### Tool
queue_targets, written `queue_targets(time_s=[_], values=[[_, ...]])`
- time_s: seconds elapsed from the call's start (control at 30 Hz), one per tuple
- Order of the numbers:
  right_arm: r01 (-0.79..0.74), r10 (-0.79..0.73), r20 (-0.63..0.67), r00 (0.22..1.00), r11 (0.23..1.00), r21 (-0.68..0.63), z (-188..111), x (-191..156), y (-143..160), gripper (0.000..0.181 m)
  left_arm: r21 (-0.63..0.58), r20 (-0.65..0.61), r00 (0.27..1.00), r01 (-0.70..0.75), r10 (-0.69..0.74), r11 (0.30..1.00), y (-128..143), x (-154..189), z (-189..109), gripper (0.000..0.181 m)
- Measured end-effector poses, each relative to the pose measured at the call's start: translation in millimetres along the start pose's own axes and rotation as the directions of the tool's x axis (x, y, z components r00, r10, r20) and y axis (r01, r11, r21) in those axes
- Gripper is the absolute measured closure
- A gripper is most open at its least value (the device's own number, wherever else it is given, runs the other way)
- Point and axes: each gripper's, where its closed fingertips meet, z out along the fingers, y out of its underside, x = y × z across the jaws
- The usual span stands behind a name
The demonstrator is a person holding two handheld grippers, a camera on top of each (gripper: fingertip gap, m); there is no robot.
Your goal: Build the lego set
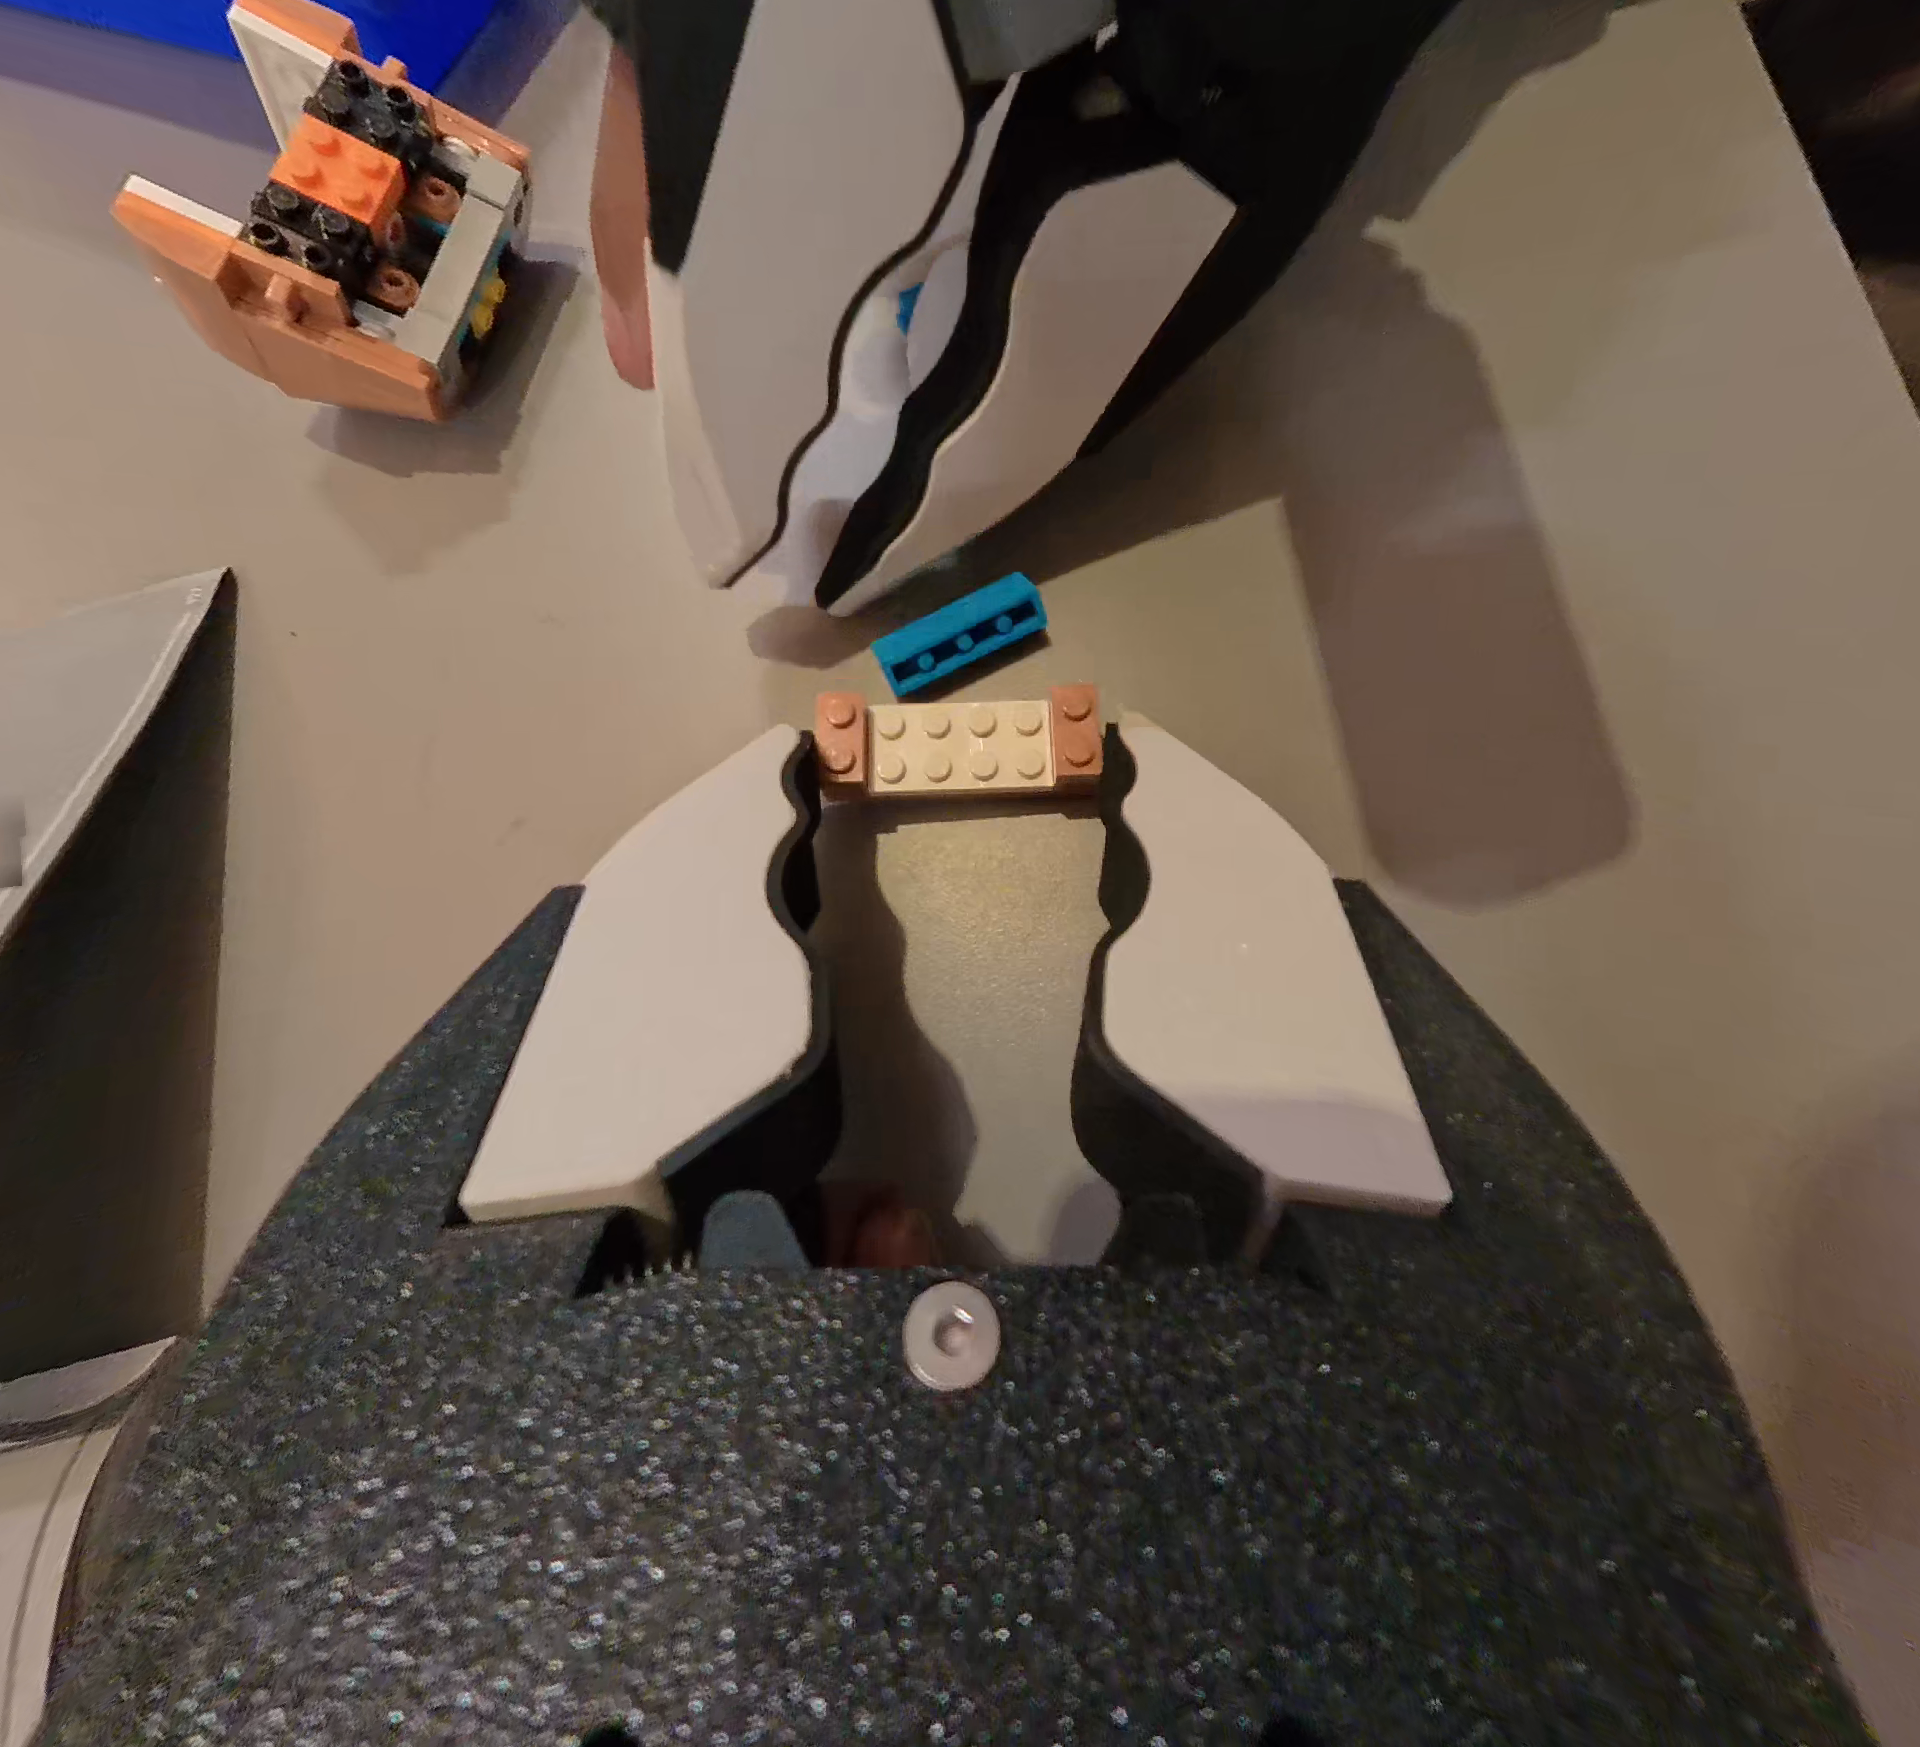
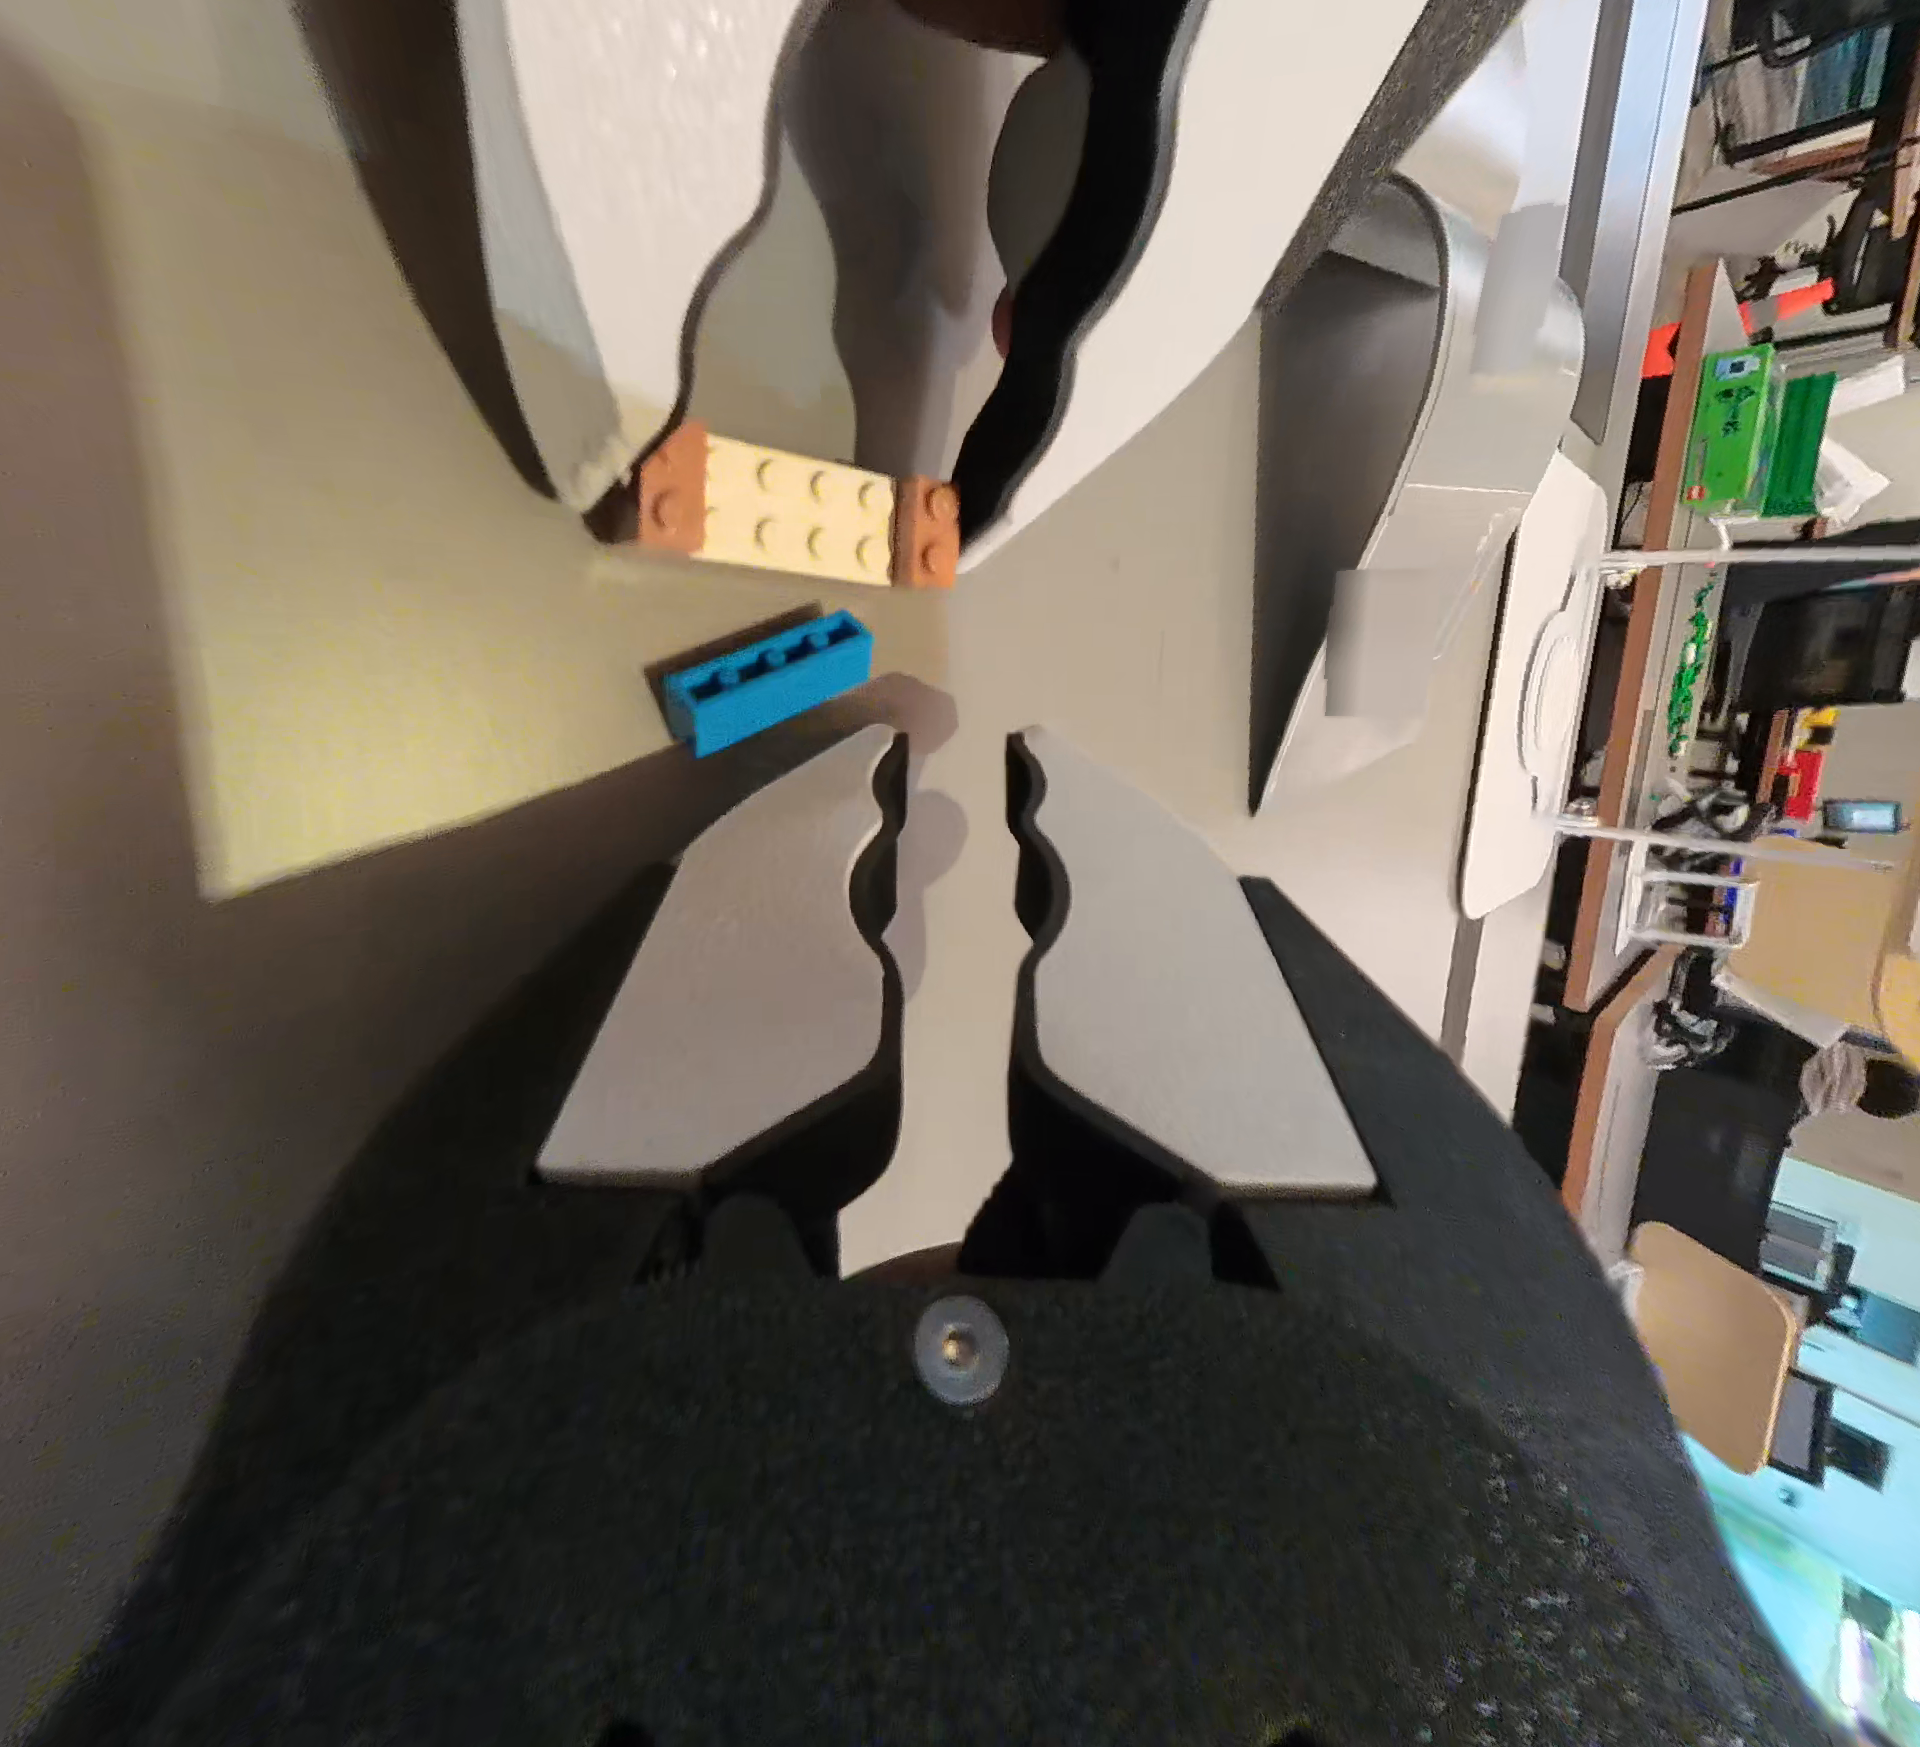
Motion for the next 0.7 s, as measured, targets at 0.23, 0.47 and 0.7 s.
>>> queue_targets(time_s=[0.23, 0.47, 0.7], values=[[0.112, -0.139, 0.167, 0.976, 0.980, 0.163, -16.2, -14.3, 3.1, 0.155, -0.014, -0.026, 0.999, 0.020, -0.021, 1.000, 2.8, 1.7, -0.3, 0.128], [0.057, -0.136, 0.312, 0.940, 0.967, 0.248, -12.1, -18.1, -8.7, 0.154, -0.033, -0.033, 0.998, 0.055, -0.056, 0.998, 5.2, 0.8, 0.3, 0.128], [-0.029, -0.052, 0.249, 0.967, 0.949, 0.314, -10.7, -10.4, -30.7, 0.155, -0.032, -0.030, 0.998, 0.056, -0.057, 0.998, 4.7, 1.5, 0.6, 0.129]])
